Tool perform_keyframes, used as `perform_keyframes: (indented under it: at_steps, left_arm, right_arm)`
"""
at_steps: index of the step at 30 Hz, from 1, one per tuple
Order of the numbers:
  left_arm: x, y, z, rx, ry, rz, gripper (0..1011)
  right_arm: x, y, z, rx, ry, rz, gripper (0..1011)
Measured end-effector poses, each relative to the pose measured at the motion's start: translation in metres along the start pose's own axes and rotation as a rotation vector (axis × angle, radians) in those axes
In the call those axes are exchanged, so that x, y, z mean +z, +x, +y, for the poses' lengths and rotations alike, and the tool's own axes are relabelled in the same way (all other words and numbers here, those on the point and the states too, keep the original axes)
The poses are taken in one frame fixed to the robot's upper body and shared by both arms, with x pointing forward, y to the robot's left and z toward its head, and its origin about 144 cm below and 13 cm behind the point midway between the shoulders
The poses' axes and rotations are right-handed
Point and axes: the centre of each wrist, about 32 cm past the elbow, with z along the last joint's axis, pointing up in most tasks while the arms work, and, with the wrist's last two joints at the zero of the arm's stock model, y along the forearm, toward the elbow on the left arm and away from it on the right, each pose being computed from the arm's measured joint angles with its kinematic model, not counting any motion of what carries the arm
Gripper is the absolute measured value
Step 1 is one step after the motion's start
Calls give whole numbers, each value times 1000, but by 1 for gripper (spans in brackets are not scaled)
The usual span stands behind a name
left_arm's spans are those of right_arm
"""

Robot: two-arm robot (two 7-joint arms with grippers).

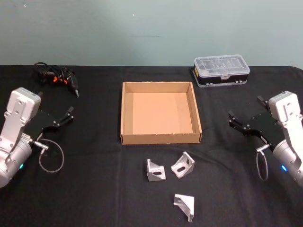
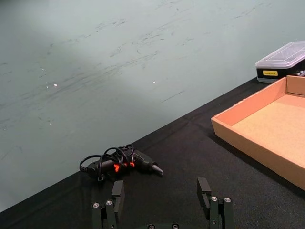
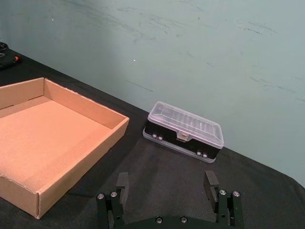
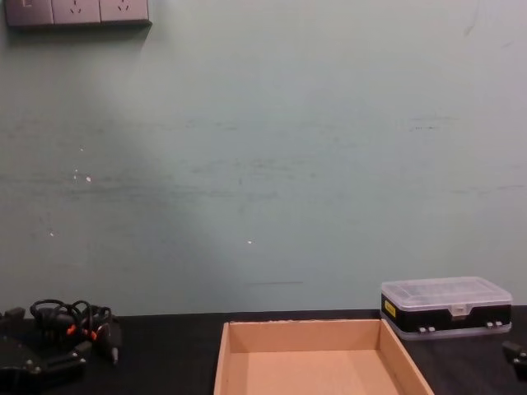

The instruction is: Use one hand to pick up the angle iron from the table and place it into the box.

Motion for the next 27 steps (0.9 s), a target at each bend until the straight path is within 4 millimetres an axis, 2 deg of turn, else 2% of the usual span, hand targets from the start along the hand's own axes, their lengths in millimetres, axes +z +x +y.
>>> perform_keyframes:
  at_steps: [27]
  left_arm:
    - [0,0,0,0,0,0,1000]
  right_arm:
    - [0,0,0,0,0,0,1003]
